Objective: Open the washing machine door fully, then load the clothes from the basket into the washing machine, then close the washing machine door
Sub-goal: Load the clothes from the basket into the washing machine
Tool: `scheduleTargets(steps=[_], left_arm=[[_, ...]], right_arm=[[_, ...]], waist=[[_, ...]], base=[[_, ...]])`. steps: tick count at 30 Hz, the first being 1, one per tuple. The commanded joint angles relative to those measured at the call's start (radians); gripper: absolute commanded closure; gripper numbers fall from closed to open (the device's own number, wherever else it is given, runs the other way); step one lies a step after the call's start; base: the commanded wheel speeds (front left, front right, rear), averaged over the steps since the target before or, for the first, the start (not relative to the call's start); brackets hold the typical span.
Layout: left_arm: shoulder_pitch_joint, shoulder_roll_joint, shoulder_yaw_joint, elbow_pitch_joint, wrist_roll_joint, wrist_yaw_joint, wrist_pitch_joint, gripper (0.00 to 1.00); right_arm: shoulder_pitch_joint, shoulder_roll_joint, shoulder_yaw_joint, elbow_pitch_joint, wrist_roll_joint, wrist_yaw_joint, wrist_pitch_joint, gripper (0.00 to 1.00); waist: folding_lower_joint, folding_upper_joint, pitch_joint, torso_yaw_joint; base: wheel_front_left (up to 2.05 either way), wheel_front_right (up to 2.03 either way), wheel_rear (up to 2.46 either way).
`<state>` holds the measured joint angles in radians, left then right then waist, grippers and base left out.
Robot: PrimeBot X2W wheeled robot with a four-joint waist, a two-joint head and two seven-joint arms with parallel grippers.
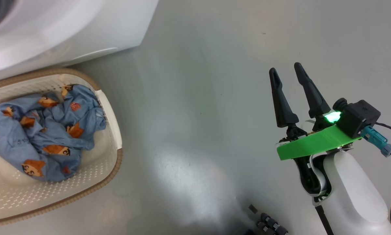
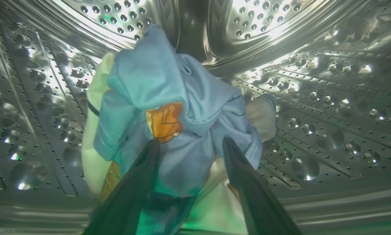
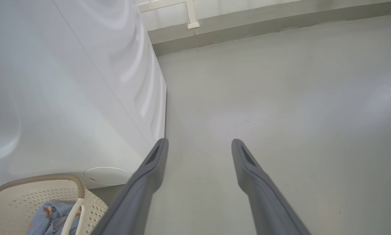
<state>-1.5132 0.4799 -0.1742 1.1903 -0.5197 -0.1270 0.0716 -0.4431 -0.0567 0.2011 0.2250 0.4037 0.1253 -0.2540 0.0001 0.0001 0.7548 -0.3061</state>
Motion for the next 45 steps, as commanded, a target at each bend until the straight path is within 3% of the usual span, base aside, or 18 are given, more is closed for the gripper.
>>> scheduleTargets(steps=[1,7,15,28,34,45], left_arm=[[-0.006,0.037,0.001,-0.019,-0.012,-0.004,-0.01,0.0],[0.091,-0.003,-0.029,-0.056,-0.084,-0.004,-0.102,0.0],[0.265,-0.015,-0.083,-0.11,-0.162,-0.004,-0.235,0.0],[0.541,-0.052,-0.17,-0.221,-0.242,-0.004,-0.328,0.0],[0.665,-0.074,-0.125,-0.305,-0.245,-0.004,-0.333,0.0],[0.928,-0.128,0.004,-0.542,-0.108,0.035,-0.333,0.0]], right_arm=[[0.018,0.004,0.013,-0.022,-0.004,0.005,-0.008,0.0],[0.017,-0.007,0.005,-0.016,-0.018,0.005,-0.008,0.0],[0.027,-0.034,0.016,0.008,-0.013,0.005,-0.008,0.0],[0.062,-0.081,0.043,0.057,0.015,0.005,-0.008,0.0],[0.085,-0.098,0.055,0.07,0.028,0.005,-0.008,0.0],[0.125,-0.122,0.06,0.083,0.049,0.005,-0.008,0.0]], waist=[[-0.0001,-0.0001,-0.012,0.013],[-0.0001,-0.0001,-0.072,0.055],[-0.0001,-0.0001,-0.184,0.105],[-0.0001,-0.0001,-0.371,0.173],[-0.0001,-0.0001,-0.446,0.197],[-0.0001,-0.0001,-0.535,0.224]], base=[[0.0,0.0,0.0],[0.0,0.0,0.0],[0.0,0.0,0.0],[0.0,0.0,0.0],[0.0,0.0,0.0],[0.0,0.0,0.0]])
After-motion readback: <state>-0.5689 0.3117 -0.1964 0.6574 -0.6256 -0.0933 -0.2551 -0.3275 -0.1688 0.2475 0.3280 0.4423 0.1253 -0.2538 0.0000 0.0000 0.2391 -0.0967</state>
